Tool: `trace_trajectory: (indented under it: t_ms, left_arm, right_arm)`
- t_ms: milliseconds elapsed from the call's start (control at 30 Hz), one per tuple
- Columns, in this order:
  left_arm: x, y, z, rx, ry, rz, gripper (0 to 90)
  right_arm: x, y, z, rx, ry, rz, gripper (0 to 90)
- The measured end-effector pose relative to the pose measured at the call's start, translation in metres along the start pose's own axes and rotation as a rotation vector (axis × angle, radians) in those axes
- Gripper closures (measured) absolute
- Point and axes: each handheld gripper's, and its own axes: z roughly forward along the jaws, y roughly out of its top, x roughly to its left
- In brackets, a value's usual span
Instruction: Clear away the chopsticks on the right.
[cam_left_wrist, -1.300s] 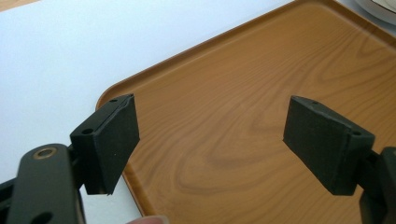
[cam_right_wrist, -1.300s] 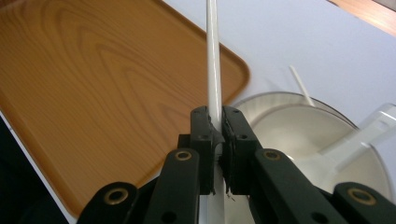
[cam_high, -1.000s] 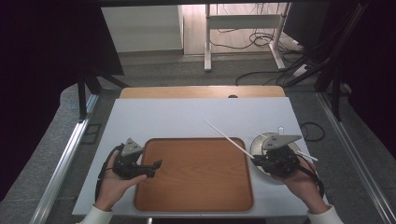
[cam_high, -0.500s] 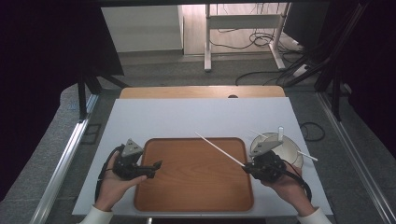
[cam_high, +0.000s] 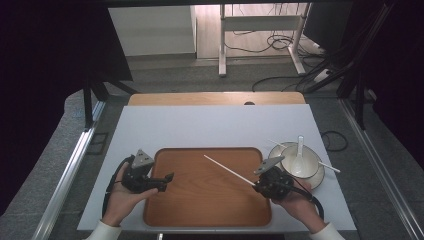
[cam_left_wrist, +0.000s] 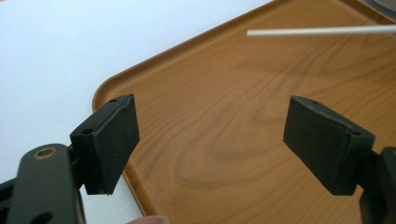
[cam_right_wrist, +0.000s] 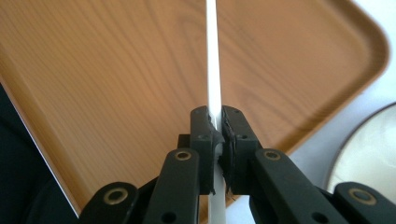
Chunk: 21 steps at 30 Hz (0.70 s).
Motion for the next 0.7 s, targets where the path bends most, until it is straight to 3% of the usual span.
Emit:
trace_trajectory:
  t_ms: [233,467,700]
  left_arm:
    - [0.001,-0.001,0.001,0.002,0.0,-0.002,18.0]
    - [0.001,-0.001,0.001,0.003,-0.001,-0.001,17.9]
    - [0.001,-0.001,0.001,0.006,-0.001,0.0,18.0]
  right_arm:
    - [0.006,0.0,0.015,0.071,0.016,-0.021,83.4]
    - [0.009,0.0,0.017,0.104,0.039,-0.029,83.1]
    - [0.017,0.001,0.023,0.172,0.058,-0.058,82.9]
